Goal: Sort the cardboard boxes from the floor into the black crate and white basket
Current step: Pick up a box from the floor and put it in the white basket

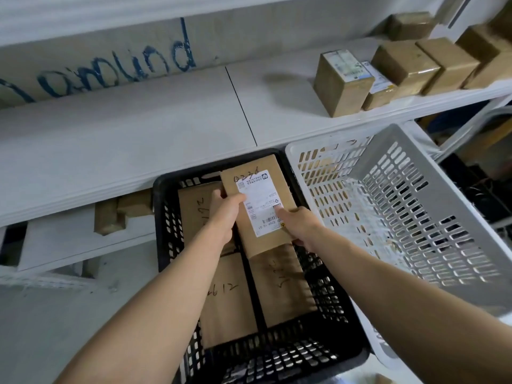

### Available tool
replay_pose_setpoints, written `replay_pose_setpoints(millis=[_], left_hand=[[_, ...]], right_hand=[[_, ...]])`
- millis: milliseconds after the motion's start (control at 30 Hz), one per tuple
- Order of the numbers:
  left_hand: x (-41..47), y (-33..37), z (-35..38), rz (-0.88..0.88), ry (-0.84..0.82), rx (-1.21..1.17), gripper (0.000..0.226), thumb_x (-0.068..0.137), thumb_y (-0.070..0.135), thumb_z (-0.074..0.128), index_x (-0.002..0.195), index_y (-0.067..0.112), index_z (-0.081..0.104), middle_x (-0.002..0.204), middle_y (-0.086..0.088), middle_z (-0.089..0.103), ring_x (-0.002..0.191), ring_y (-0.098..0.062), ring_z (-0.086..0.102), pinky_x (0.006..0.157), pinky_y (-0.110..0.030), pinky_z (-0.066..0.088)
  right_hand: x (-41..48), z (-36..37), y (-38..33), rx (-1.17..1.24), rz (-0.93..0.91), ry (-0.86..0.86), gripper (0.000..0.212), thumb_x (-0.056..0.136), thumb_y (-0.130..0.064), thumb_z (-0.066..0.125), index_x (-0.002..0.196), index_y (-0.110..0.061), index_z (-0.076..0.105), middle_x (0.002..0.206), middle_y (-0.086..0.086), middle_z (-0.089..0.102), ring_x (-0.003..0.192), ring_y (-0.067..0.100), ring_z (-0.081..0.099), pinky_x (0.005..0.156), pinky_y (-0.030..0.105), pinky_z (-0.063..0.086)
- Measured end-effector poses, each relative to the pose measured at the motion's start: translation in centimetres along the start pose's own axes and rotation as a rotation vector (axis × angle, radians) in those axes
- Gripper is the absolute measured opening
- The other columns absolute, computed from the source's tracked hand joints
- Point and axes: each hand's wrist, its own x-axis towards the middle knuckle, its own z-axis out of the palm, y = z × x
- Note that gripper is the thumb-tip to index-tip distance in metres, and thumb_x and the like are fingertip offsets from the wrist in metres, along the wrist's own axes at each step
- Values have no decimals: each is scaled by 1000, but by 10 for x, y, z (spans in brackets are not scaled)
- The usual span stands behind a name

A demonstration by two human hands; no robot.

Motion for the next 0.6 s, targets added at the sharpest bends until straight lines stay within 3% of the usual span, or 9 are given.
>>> replay_pose_setpoints(millis=[67,133,200,367,467,600], left_hand=[[4,-5,1,-55,-43,20,31,83,16,63,111,17,51,106,0,66,91,-14,60,68,-29,40],[10,-8,0,-99,-99,26,30,84,16,61,113,18,56,111,0,66,102,-18,59,93,-40,41],[16,-10,-1,-139,-156,28,31,88,15,58,119,15,56,113,0,65,105,-16,55,109,-47,28],[24,-19,0,-177,-202,3,43,90,13,55,132,12,46,127,-1,57,129,-17,39,111,-41,21],[23,-20,1,-170,-208,-24,68,90,13,55,150,11,22,146,-5,41,140,-19,26,116,-42,13],[21,-11,0,-113,-194,-27,67,91,16,57,149,10,25,150,-8,36,142,-21,25,113,-37,18]], right_hand=[[10,1,-2,18,10,-25,45,92,-39,52,129,-12,48,111,7,63,101,26,61,89,40,53],[20,3,-5,-13,2,-43,44,94,-26,51,134,-11,42,119,10,59,106,28,59,92,42,51],[30,6,-6,-64,-22,-51,49,95,-16,48,142,-11,34,128,11,55,109,29,57,94,41,49],[44,13,-2,-283,-71,-85,64,96,-2,38,152,-10,9,150,12,34,128,30,46,102,36,43],[47,16,-1,-315,-75,-21,62,95,-1,35,152,-12,13,147,15,38,129,32,45,102,37,43],[37,14,-11,-361,-106,109,50,93,-5,40,143,-7,35,133,17,52,115,33,54,76,30,45]])
